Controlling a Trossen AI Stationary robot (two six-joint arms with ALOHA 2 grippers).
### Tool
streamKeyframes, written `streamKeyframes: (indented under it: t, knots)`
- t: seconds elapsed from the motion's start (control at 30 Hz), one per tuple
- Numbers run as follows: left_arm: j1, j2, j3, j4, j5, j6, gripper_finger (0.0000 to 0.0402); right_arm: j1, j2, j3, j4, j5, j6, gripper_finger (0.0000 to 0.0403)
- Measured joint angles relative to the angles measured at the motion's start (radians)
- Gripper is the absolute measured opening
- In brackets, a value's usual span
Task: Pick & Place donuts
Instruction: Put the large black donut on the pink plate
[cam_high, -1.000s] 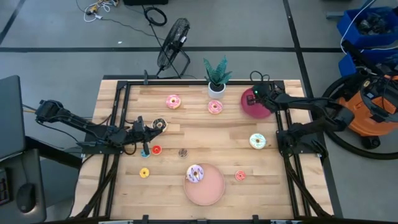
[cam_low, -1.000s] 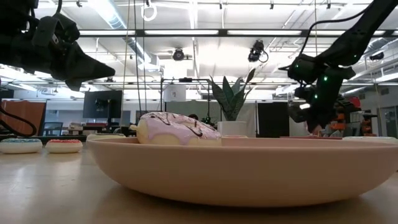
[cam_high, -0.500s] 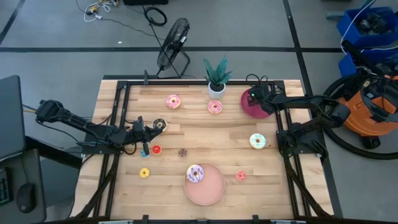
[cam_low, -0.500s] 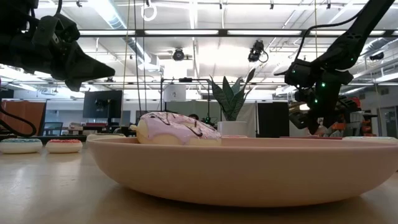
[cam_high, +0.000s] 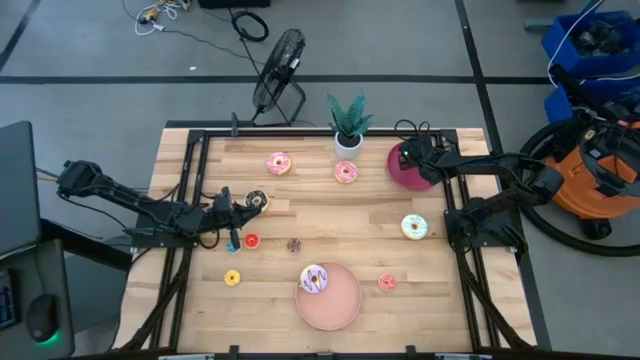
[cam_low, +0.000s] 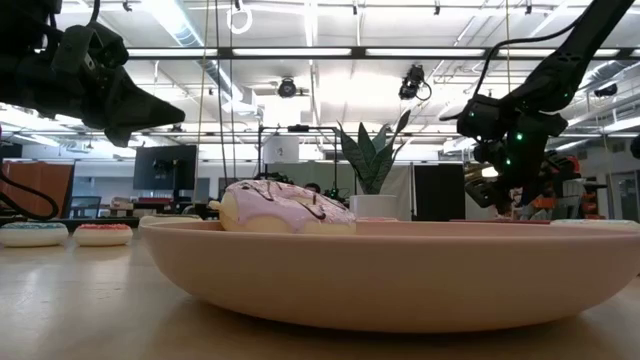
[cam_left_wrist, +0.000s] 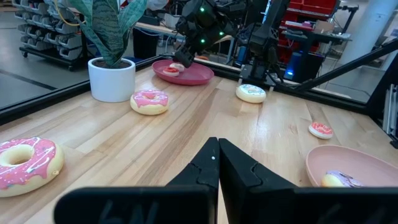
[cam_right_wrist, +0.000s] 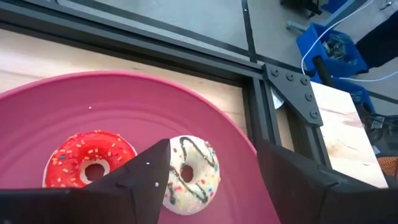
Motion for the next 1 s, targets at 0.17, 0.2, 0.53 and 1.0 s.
streamKeyframes:
  t: [0.17,0.2,0.53,1.0]
  knots:
    - [0.0,0.0,0.0,0.0,0.0,0.0,0.0012,0.013,-0.009,0.0,0.032,0.025,-0.096,0.0252]
    - [0.0,0.0,0.0,0.0,0.0,0.0,0.0012,0.027,-0.018,0.0,0.032,0.038,-0.109,0.0252]
    - [0.0,0.0,0.0,0.005,0.0,0.006,0.0012,0.377,-0.139,0.0,0.077,0.006,-0.168,0.0252]
    - [0.0,0.3,0.12,0.061,-0.167,0.058,0.0003,0.916,-0.088,-0.104,0.527,-0.283,-0.138,0.0252]
